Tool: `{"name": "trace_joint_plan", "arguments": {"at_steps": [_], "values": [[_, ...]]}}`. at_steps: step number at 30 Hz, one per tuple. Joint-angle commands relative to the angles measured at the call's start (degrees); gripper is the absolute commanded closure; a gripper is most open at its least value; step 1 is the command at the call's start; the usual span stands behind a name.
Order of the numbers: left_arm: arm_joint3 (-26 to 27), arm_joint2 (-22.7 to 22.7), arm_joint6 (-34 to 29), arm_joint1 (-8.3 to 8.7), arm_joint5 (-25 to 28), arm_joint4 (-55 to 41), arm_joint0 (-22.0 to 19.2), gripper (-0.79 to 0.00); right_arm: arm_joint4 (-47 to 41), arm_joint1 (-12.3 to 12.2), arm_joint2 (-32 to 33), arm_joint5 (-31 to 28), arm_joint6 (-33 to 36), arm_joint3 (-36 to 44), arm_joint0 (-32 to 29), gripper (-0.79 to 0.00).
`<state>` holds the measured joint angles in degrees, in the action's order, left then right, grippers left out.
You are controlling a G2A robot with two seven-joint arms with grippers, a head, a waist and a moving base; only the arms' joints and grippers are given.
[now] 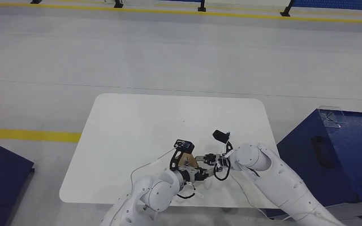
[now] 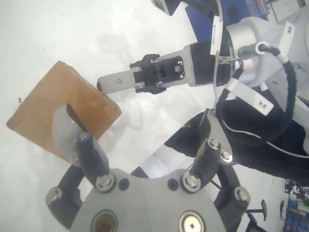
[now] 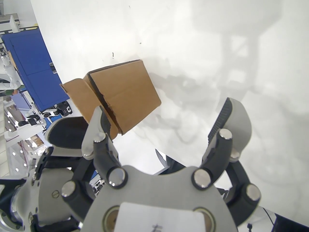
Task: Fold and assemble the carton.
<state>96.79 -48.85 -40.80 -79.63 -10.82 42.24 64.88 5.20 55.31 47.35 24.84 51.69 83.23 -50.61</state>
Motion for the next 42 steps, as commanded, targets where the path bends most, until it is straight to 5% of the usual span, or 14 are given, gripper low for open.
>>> {"name": "trace_joint_plan", "arguments": {"at_steps": [1, 42], "values": [[-0.1, -0.02, -0.01, -0.04, 0.03, -0.02, -0.08, -0.785, -0.05, 0.17, -0.13, -0.17, 0.02, -0.16, 0.06, -0.785], [-0.59, -0.06, -0.25, -0.65, 0.02, 0.67, -0.01, -0.785, 1.82, 2.57, -0.82, 0.87, 1.52, -2.75, 0.89, -0.785]]}}
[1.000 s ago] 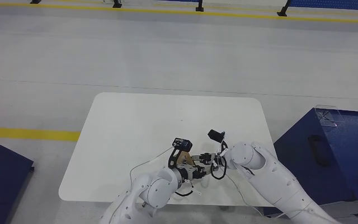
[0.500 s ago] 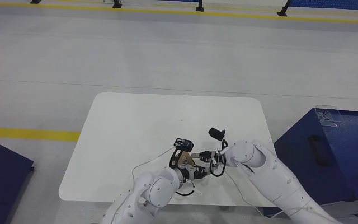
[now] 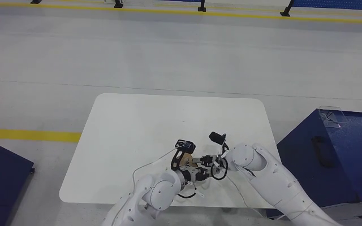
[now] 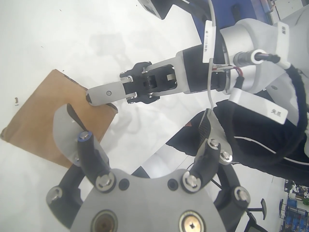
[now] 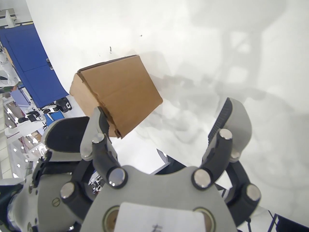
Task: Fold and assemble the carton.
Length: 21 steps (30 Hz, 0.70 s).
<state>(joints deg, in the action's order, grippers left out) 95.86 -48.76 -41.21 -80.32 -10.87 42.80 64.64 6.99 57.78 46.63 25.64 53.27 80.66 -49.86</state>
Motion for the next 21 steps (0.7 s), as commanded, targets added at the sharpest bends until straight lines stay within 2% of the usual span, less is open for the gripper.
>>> {"name": "trace_joint_plan", "arguments": {"at_steps": [1, 4, 6, 21], "values": [[0.74, -0.35, 0.35, 0.1, 0.2, 0.2, 0.49, -0.785, -0.02, 0.19, -0.14, 0.09, -0.04, -0.29, 0.24, -0.785], [2.58, -1.21, 1.99, 0.33, 0.79, 0.6, 1.67, -0.785, -0.53, 0.3, 0.27, 0.69, -0.06, -0.03, 0.12, -0.785], [4.66, -2.12, 6.02, 0.51, 0.43, 1.95, 3.32, -0.785, -0.99, 0.25, 1.03, 1.52, 0.01, 0.71, 0.14, -0.785], [4.82, -2.1, 6.22, 0.5, 0.8, 1.73, 3.39, -0.785, -1.0, 0.27, 1.1, 1.09, -0.47, 0.93, 0.02, -0.785]]}}
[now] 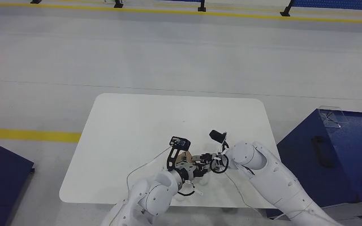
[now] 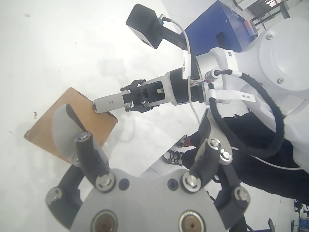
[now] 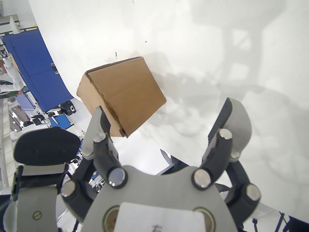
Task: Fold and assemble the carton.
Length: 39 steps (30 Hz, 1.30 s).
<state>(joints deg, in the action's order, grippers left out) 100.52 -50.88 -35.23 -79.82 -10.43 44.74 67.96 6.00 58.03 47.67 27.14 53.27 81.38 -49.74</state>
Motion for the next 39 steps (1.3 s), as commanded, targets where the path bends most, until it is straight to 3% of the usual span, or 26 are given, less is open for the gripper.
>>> {"name": "trace_joint_plan", "arguments": {"at_steps": [1, 6, 11, 15, 20, 29, 39], "values": [[0.68, -0.36, 0.7, 0.09, 2.51, -1.08, 0.3, -0.785, -0.96, 0.03, 0.57, -1.71, -1.94, 0.8, -0.97, -0.785], [1.94, -7.93, 1.25, 2.68, 24.47, 1.95, 2.76, -0.785, -4.46, -0.76, 5.72, -0.08, -7.07, 2.72, -5.06, -0.785], [-3.19, -16.84, -0.05, 5.45, 48.46, -0.6, 5.31, -0.785, -4.92, -1.9, 10.35, 0.87, -10.26, 6.64, -10.11, -0.785], [-9.84, -18.61, 1.63, 6.37, 58.24, 2.61, 3.88, -0.785, -4.03, -2.34, 11.58, 0.62, -12.1, 9.71, -13.72, -0.785], [-17.24, -16.28, 11.49, 6.06, 59.79, 12.12, 1.51, -0.785, -2.14, -2.28, 11.41, 2.21, -15.84, 12.29, -16.45, -0.785], [-27.3, -10.62, 26.17, 5.03, 54.4, 25.47, -2.75, -0.785, -1.51, -0.44, 7.36, 7.17, -22.12, 11.26, -15.91, -0.785], [-31.25, -8.3, 33.29, 4.77, 53.45, 28.99, -4.67, -0.785, -2.14, 1.3, 4.49, 8.23, -23.7, 9.84, -14.04, -0.785]]}}
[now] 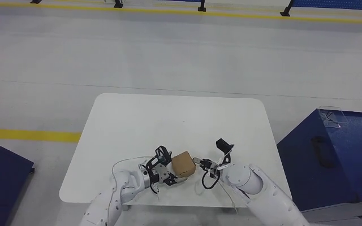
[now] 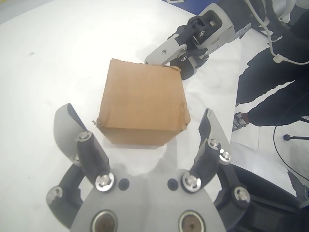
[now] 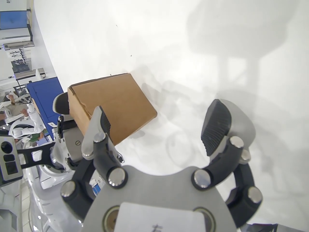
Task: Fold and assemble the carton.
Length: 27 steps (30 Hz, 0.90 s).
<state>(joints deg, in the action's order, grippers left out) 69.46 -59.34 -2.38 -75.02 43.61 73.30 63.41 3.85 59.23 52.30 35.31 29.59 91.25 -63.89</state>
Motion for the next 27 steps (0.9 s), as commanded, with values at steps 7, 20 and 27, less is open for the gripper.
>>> {"name": "trace_joint_plan", "arguments": {"at_steps": [7, 20, 27], "values": [[-1.5, 0.36, 3.29, 0.06, -1.12, 0.49, -0.33, -0.785, 0.83, 0.64, -0.71, 0.92, 0.36, 0.02, 0.58, -0.785], [-1.65, 1.18, 6.05, 0.3, -2.2, 2.08, 0.05, -0.785, 1.28, 1.48, -1.02, 1.13, 0.92, -0.58, 0.61, -0.785], [-1.43, 0.98, 6.71, 0.56, -2.19, 1.98, 0.4, -0.751, 1.45, 1.74, -0.62, 0.77, 1.49, -0.93, 0.47, -0.785]]}}
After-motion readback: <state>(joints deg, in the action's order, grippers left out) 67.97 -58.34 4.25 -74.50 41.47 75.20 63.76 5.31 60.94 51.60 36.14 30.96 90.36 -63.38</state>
